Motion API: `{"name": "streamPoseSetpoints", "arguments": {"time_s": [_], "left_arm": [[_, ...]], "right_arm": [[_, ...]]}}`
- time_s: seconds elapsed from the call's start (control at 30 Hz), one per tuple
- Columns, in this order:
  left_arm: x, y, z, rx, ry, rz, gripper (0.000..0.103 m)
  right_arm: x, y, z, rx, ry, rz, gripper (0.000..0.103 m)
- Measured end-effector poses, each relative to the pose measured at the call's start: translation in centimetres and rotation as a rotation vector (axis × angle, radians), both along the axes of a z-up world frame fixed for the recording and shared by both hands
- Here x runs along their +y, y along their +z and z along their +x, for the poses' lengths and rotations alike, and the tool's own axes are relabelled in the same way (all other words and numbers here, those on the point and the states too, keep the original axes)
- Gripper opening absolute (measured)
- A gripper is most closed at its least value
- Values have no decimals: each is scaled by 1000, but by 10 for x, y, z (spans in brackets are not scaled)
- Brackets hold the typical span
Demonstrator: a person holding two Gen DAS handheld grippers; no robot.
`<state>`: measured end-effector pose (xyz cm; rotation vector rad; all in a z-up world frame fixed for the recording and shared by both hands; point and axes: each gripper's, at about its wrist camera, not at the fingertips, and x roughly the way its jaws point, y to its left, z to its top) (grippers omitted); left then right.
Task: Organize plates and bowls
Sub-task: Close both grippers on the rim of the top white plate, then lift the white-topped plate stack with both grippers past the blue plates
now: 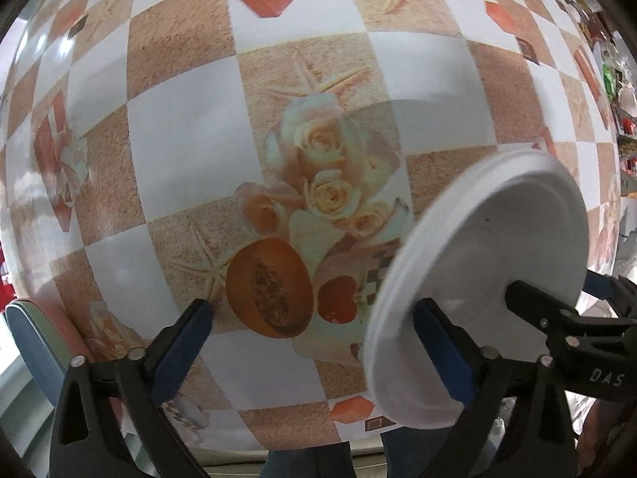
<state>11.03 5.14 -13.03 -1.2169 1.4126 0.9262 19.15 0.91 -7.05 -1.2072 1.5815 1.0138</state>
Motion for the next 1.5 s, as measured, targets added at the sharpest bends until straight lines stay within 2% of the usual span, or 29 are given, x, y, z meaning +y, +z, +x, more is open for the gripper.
{"name": "streamPoseSetpoints", "arguments": {"time_s": [0.1, 0.17, 0.23, 0.27, 0.33, 0.4, 0.43, 0.47, 0.7, 0.97, 1.2, 1.5], "left_arm": [[0, 7, 12, -11, -44, 19, 79], [0, 10, 22, -1, -81, 43, 73], [0, 11, 27, -10, -92, 50, 59], [1, 11, 30, -22, -96, 47, 56], [-1, 11, 33, -49, -98, 38, 41], [-1, 10, 37, -66, -98, 33, 36], [-2, 9, 39, -65, -104, 36, 36], [-2, 10, 40, -62, -113, 42, 36], [-11, 11, 26, -47, -72, 54, 36], [-20, 2, -14, -36, -1, 60, 36], [-41, 24, -47, -24, 79, 64, 36], [-56, 30, -82, -14, 155, 69, 36]], "right_arm": [[-1, 4, -1, -2, 0, 8, 99], [-2, 12, -3, 11, -4, 19, 83], [-1, 16, -8, 35, 7, 32, 69], [0, 16, -9, 42, 12, 34, 64], [1, 16, -12, 51, 21, 33, 58], [2, 17, -14, 76, 18, 39, 46], [2, 17, -14, 98, 10, 38, 36], [3, 16, -15, 117, -2, 30, 30], [6, 14, -35, 118, 45, 14, 28], [17, 12, -61, 129, 119, -2, 28], [34, 2, -88, 140, 202, -12, 28], [51, -2, -110, 155, 291, -17, 28]]}}
